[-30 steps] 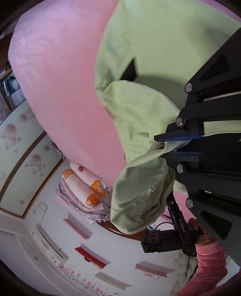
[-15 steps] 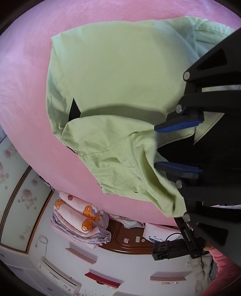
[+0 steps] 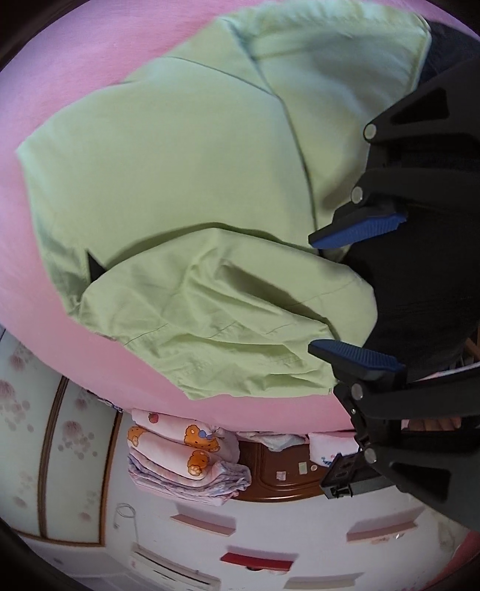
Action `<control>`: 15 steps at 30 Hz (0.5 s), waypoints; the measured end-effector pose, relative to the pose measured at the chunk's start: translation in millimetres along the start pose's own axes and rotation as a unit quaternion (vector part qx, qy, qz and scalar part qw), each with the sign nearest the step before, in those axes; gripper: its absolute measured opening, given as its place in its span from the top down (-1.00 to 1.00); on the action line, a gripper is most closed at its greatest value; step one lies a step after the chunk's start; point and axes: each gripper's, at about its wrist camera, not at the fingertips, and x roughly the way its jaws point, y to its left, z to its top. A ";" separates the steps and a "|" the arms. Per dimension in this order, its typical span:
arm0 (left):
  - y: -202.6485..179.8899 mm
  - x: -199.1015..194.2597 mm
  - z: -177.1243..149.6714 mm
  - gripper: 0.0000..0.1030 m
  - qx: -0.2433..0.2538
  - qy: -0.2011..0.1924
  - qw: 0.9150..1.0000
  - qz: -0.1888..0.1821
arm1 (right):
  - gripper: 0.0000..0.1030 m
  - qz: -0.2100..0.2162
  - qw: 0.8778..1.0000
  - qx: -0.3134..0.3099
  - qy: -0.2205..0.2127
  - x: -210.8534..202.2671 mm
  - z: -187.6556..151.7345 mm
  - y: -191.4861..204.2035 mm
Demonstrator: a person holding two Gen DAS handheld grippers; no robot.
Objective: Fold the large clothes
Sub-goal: 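Fold the lifted hood down onto the jacket body with the left gripper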
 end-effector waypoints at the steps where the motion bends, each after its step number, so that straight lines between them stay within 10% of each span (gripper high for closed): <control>1: -1.4 4.7 0.8 0.14 -0.002 0.005 1.000 -0.002 | 0.01 -0.003 1.000 0.011 0.003 5.0 -3.1 -0.8; 5: -5.5 12.7 2.7 0.62 -0.013 0.010 1.000 -0.013 | 0.02 -0.031 0.999 0.035 0.011 24.3 -11.1 -1.0; 7: -6.3 14.7 4.5 0.78 -0.022 0.011 0.999 -0.023 | 0.36 -0.043 0.998 0.042 0.015 31.8 -12.9 -0.9; 12: -12.1 9.0 9.0 0.88 -0.017 -0.014 1.000 -0.008 | 0.93 -0.050 0.997 0.061 0.011 44.6 -16.8 1.1; 15: -14.1 -0.9 17.2 0.89 -0.009 -0.044 0.999 0.016 | 0.94 -0.030 0.997 0.065 0.013 48.6 -20.4 5.2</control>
